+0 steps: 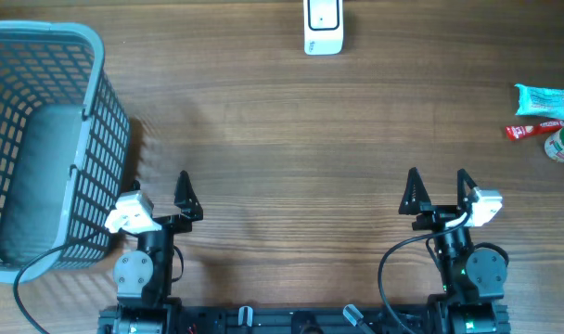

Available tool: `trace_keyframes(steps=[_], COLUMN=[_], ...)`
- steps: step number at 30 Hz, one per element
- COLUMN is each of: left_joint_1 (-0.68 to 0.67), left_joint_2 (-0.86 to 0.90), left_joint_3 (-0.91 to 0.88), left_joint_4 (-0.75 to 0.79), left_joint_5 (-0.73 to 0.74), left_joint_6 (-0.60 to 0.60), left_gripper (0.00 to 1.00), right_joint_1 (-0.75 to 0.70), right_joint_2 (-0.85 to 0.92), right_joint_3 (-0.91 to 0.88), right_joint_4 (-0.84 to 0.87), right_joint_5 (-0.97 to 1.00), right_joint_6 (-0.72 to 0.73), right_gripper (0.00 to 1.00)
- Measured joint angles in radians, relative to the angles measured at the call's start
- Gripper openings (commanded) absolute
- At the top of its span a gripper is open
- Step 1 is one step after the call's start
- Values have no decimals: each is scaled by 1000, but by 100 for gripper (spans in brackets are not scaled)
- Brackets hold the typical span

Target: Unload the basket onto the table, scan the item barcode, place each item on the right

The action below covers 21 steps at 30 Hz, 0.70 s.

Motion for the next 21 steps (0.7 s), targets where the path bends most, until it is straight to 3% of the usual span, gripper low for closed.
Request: trace_keyframes(steps=[21], left_joint_1=[1], left_joint_2=[0], left_joint_3=[0], left_joint_4=[-4], left_joint_5=[32], left_joint_6=[109], left_gripper=[100], right_joint_1=[0], right_joint_2=[0], right_joint_3=[0], right_joint_4=[0], right_joint_5=[0], right_joint_6=[0], right_gripper=[100])
